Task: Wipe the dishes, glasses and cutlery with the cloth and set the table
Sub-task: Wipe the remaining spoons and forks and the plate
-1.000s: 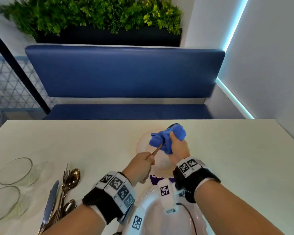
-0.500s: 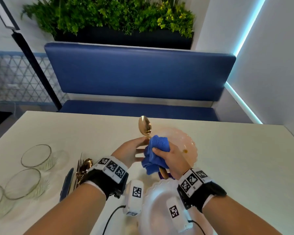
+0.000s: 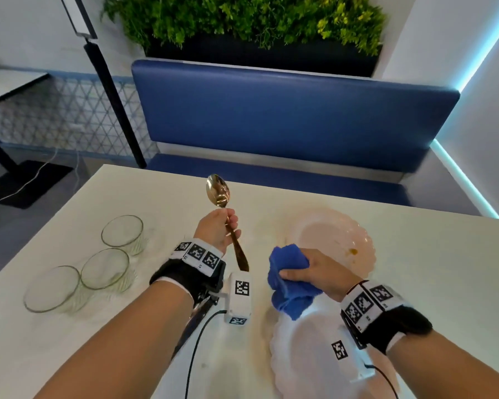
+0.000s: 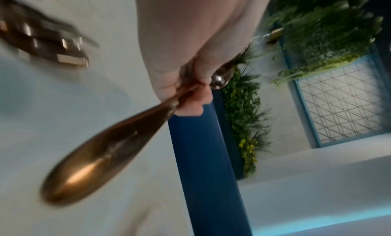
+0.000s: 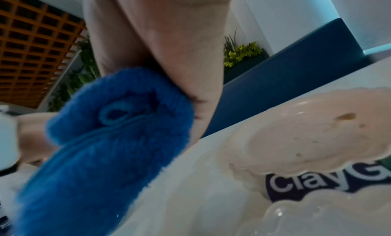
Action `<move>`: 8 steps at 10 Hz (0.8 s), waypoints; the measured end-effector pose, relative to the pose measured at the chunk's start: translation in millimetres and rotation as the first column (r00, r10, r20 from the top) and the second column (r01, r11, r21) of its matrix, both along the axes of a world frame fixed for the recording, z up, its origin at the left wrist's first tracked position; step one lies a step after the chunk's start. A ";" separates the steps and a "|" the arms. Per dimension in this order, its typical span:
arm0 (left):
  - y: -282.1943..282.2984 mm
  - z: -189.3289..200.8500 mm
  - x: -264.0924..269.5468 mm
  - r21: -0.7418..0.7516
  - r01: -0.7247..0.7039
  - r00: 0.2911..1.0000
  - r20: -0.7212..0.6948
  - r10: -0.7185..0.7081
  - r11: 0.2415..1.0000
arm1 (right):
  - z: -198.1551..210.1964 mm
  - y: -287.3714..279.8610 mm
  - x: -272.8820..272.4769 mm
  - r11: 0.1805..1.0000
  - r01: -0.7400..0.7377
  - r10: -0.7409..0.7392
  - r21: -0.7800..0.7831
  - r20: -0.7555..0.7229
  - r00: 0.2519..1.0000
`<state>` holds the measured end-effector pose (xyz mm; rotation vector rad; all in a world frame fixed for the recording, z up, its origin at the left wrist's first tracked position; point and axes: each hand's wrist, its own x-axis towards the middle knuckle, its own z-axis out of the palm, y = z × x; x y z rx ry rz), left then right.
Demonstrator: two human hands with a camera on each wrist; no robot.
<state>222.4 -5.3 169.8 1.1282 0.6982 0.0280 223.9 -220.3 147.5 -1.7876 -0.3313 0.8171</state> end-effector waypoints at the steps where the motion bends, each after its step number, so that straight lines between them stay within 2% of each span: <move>1: 46.5 -9.9 -22.6 0.210 0.060 0.998 -0.029 -0.055 0.976 | 8.7 -2.9 2.2 0.975 0.159 -0.148 0.154 -0.084 0.985; 2: 88.5 -38.7 -50.8 0.401 0.108 0.985 -0.167 -0.044 0.910 | 17.0 2.6 7.5 0.914 0.294 -0.256 0.279 -0.166 0.952; 3: 111.7 -69.9 -72.9 0.598 0.191 0.945 -0.327 0.019 0.778 | 22.1 19.1 5.0 0.858 0.169 -0.063 0.485 -0.226 0.972; 4: 113.8 -89.4 -86.5 0.704 0.260 0.917 -0.394 0.058 0.661 | 19.5 29.0 6.1 0.838 0.389 -0.229 0.384 -0.400 0.888; 5: 111.3 -97.7 -93.0 0.745 0.324 0.895 -0.441 0.067 0.583 | 10.8 30.5 6.8 0.766 0.552 -0.309 0.330 -0.564 0.766; 6: 110.5 -99.5 -94.8 0.738 0.403 0.856 -0.513 0.062 0.541 | 23.4 41.3 2.8 0.743 0.534 -0.285 0.404 -0.531 0.798; 8: 103.6 -92.8 -91.3 0.784 0.374 0.865 -0.488 0.118 0.495 | 39.1 43.0 5.3 0.526 0.725 -0.330 0.445 -0.678 0.656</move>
